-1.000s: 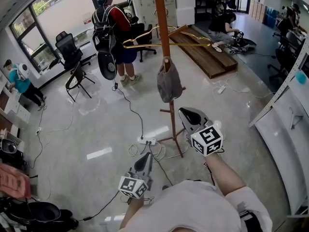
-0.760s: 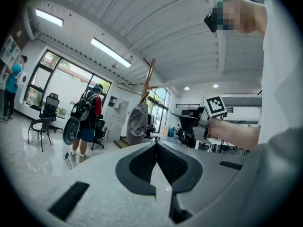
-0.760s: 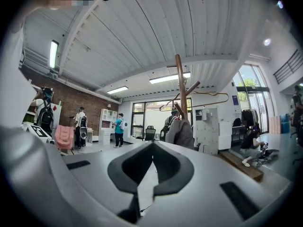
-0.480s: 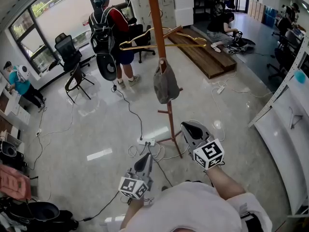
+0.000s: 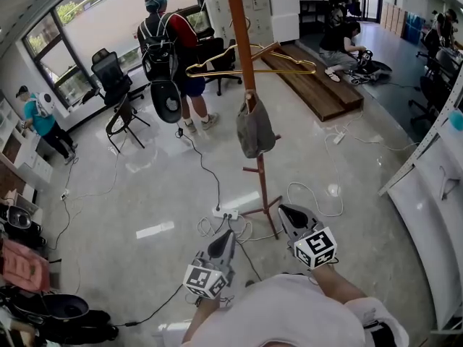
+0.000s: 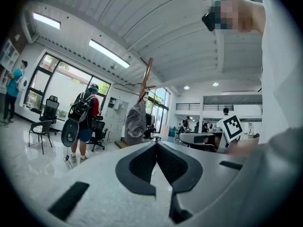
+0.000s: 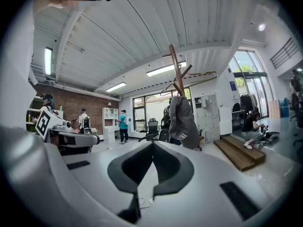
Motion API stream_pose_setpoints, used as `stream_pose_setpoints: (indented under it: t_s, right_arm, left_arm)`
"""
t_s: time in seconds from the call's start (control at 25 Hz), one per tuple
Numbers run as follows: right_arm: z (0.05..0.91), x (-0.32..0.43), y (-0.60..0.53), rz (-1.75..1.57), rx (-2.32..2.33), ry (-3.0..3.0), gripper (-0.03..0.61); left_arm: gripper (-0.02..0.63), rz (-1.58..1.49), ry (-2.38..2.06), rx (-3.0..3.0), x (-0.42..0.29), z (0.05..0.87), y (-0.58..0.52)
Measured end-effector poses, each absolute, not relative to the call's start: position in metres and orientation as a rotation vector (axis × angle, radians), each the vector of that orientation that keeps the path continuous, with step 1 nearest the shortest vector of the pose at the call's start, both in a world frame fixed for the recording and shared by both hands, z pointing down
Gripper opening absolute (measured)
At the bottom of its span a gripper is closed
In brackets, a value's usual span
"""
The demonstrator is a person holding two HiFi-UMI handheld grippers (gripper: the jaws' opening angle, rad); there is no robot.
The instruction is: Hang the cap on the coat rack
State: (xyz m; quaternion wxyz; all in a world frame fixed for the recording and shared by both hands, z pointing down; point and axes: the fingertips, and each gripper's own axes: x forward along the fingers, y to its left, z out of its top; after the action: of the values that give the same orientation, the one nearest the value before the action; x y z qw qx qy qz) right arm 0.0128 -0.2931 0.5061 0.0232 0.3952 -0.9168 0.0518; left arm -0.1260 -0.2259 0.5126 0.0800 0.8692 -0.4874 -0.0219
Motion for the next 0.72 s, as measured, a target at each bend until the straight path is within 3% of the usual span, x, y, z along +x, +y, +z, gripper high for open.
stream_pose_setpoints:
  t_s: [0.72]
  right_arm:
    - [0.531, -0.001, -0.288, 0.229, 1.168, -2.825, 0.012]
  left_arm:
    - [0.009, -0.065, -1.462, 2.59, -0.129, 0.512, -0.23]
